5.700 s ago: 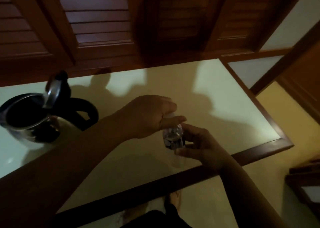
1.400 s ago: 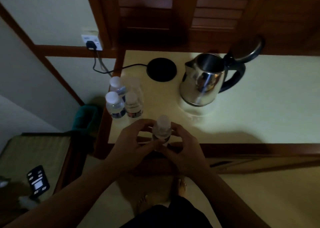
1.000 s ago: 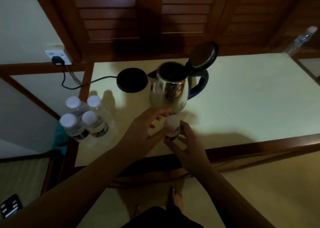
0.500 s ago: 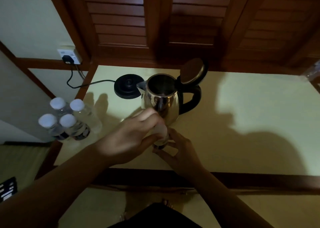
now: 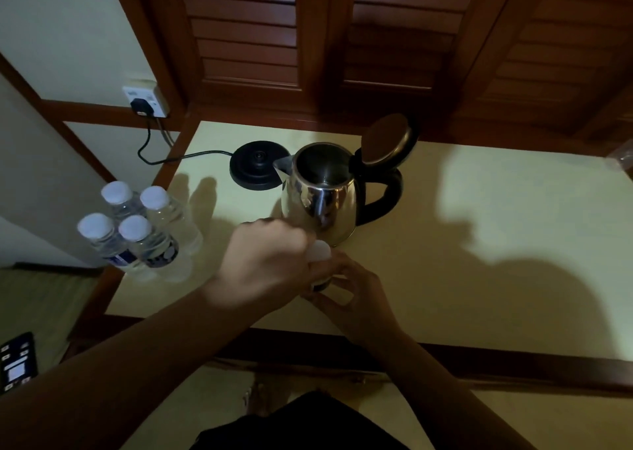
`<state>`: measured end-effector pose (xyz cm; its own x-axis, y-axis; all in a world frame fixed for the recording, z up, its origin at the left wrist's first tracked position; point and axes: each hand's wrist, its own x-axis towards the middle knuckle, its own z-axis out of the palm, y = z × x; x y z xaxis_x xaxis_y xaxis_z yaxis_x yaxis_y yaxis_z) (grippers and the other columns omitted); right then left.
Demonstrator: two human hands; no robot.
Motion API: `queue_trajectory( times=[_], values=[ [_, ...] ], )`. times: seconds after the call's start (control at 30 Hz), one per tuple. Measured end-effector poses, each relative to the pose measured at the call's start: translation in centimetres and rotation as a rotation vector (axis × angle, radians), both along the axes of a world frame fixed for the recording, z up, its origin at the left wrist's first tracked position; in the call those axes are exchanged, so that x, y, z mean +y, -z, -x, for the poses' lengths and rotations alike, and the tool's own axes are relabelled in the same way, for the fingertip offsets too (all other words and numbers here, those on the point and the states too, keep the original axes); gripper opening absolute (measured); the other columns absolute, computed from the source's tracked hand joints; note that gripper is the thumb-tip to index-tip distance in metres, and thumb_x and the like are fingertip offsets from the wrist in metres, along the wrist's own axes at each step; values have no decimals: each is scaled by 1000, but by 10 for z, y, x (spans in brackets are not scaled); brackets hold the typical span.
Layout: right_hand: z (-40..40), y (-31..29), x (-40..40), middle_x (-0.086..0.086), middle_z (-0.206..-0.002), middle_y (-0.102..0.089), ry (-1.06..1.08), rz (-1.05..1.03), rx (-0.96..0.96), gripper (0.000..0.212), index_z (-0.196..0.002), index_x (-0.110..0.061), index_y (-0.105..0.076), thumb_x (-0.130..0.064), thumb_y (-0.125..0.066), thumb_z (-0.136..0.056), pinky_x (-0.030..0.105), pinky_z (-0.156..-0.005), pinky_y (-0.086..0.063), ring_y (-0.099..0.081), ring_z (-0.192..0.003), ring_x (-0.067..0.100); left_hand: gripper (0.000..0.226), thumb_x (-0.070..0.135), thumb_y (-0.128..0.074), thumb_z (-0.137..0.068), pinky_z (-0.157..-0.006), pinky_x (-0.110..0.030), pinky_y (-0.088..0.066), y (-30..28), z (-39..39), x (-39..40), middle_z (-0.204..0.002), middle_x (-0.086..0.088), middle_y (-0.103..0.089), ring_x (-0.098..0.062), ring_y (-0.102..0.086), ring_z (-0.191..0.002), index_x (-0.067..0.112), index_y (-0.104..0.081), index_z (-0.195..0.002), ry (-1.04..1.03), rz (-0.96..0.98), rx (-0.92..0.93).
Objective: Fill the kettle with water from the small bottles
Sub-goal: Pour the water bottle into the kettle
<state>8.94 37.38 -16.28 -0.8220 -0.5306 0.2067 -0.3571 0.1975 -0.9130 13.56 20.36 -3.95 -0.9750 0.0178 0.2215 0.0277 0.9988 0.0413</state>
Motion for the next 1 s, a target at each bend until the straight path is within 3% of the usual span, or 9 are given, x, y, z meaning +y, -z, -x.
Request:
queue_trajectory(
  times=[0.07, 0.13, 0.2, 0.27, 0.47, 0.53, 0.7, 0.83, 1.0],
  values=[
    [1, -4, 1, -21, -126, -73, -3, -7, -6, 53, -132, -27, -67, -19, -91, -85, 29, -95, -61, -71, -117, 3, 62, 89, -48, -76, -51, -24, -30, 2, -2, -7, -80, 12, -52, -15, -56, -65, 27, -47, -85, 17, -151, 31],
    [0, -7, 2, -30, -123, -72, -19, -18, -22, 59, -135, -35, -61, -14, -89, -86, 18, -92, -57, -71, -114, -2, 62, 72, -70, -76, -59, -11, -33, 1, -4, -17, -96, 17, -50, 3, -56, -77, 23, -60, -113, 195, -440, 11],
    [0, -9, 2, -27, -124, -72, -23, -25, -57, 57, -135, -35, -61, -17, -88, -88, 24, -96, -59, -72, -115, 1, 52, 37, -81, -84, -68, 0, -34, 4, -3, -27, -107, 8, -56, 18, -51, -88, 12, -66, -127, 390, -588, -9],
    [0, -7, 2, -20, -124, -74, -16, -29, -74, 54, -137, -26, -65, -21, -88, -89, 34, -100, -61, -72, -116, 6, 40, 26, -78, -88, -72, 3, -33, 7, -3, -33, -106, 4, -59, 22, -48, -89, 8, -70, -122, 431, -587, -2],
    [-4, -5, 0, -19, -125, -73, 28, -28, -67, 54, -138, -17, -65, -22, -88, -89, 37, -101, -60, -71, -118, 5, 40, 59, -56, -91, -68, -15, -39, 11, 0, -29, -107, 15, -50, 1, -48, -83, 24, -57, -109, 276, -472, 18],
    [-5, -6, -1, -18, -124, -74, 41, -27, -65, 54, -138, -19, -65, -21, -88, -89, 38, -101, -61, -72, -117, 7, 35, 56, -56, -94, -65, -20, -37, 10, -1, -27, -105, 12, -50, -3, -45, -77, 23, -53, -107, 238, -450, 78],
    [-7, -9, -3, -20, -128, -73, 52, -39, -70, 59, -140, -36, -61, -31, -88, -88, 32, -102, -60, -70, -120, 3, 24, 38, -65, -97, -63, -7, -31, 18, -4, -38, -97, 13, -48, 10, -50, -71, 18, -64, -110, 157, -658, 93],
    [-7, -12, -3, -22, -132, -70, 60, -71, -76, 62, -139, -42, -57, -30, -89, -87, 25, -103, -57, -67, -122, -3, 47, 56, -52, -96, -74, -6, -37, 55, -14, -60, -99, 11, -46, 5, -51, -79, 19, -67, -122, 61, -637, 4],
    [-8, -11, -3, -15, -132, -72, 69, -74, -53, 64, -142, -31, -59, -30, -90, -86, 26, -102, -57, -67, -122, -1, 74, 64, -32, -93, -78, -36, -53, 104, -23, -69, -118, -3, -54, -23, -60, -97, 16, -51, -147, 60, -328, -217]
  ],
)
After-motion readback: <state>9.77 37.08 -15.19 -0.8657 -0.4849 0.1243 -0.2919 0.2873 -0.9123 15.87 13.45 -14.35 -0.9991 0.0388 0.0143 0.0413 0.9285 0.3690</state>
